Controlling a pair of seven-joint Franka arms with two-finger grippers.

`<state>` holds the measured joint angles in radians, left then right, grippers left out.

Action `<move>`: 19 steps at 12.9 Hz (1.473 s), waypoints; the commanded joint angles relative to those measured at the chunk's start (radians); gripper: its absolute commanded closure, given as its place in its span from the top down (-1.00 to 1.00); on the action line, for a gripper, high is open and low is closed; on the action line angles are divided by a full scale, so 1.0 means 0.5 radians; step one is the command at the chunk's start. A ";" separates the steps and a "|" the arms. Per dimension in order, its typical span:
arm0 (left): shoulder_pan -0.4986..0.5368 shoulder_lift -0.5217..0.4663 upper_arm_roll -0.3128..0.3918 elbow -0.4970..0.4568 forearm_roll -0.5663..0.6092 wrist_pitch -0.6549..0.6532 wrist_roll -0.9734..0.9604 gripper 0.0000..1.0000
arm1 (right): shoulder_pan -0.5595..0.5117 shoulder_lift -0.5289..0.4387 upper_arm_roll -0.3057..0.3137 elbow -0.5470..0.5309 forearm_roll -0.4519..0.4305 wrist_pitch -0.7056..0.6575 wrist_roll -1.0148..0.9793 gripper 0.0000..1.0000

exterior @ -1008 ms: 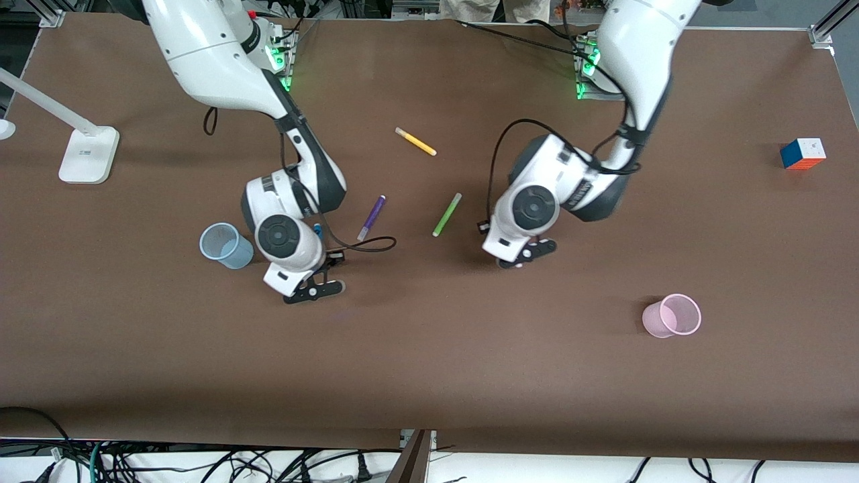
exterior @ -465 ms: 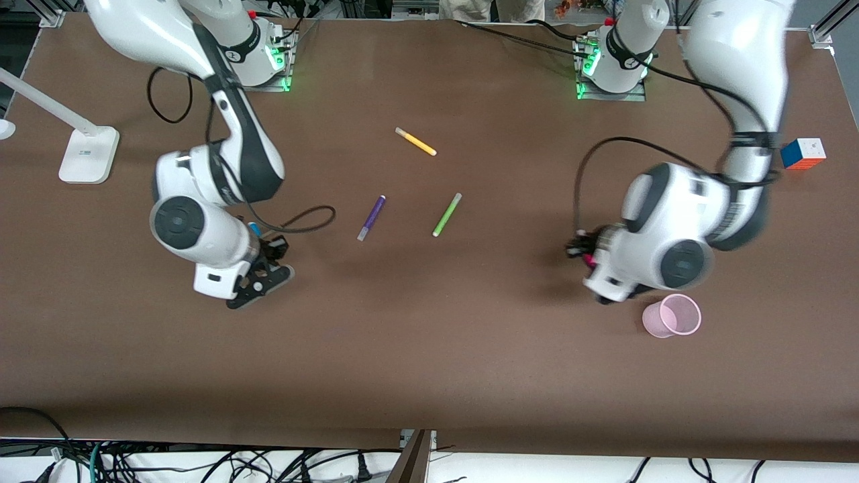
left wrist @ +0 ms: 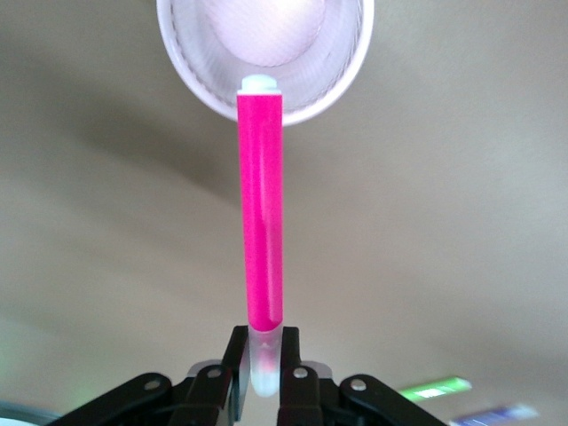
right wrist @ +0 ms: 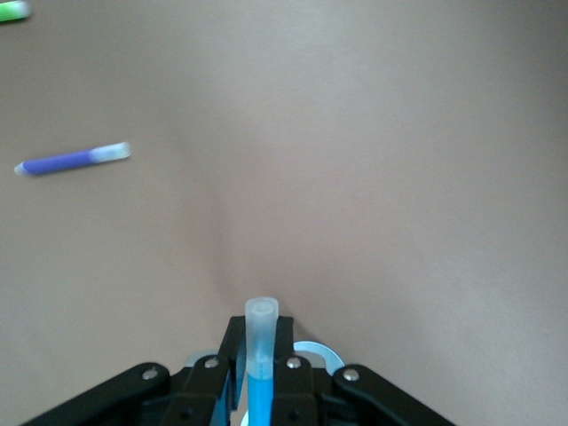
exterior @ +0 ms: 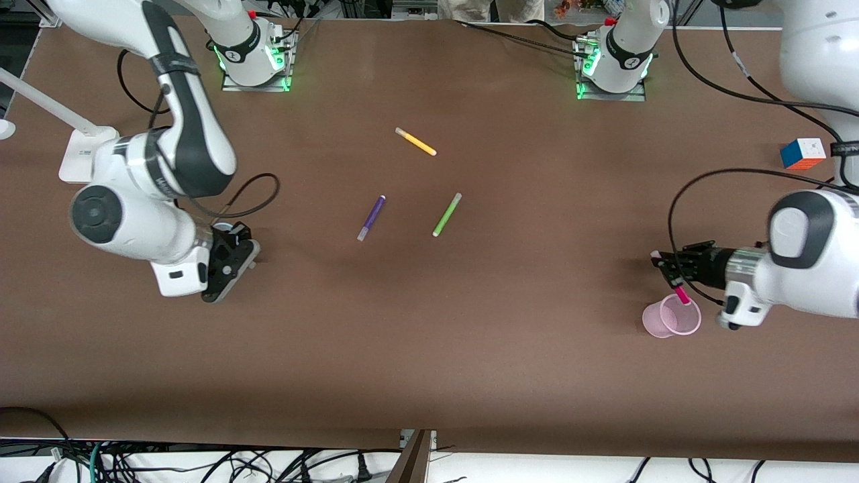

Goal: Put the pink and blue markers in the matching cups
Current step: 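Lower the pink marker into the pink cup and open the left gripper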

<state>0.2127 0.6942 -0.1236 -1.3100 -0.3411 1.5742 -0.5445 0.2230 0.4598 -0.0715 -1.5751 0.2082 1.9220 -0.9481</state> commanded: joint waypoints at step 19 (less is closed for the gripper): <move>0.476 0.262 -0.032 0.092 -1.113 -0.019 0.132 1.00 | -0.602 0.120 0.008 -0.200 1.093 -0.432 -2.144 -1.00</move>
<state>0.4459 0.8538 -0.1322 -1.2700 -0.9030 1.6069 -0.5007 -0.0532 0.5200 -0.0770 -1.6621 0.7231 1.7268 -1.9683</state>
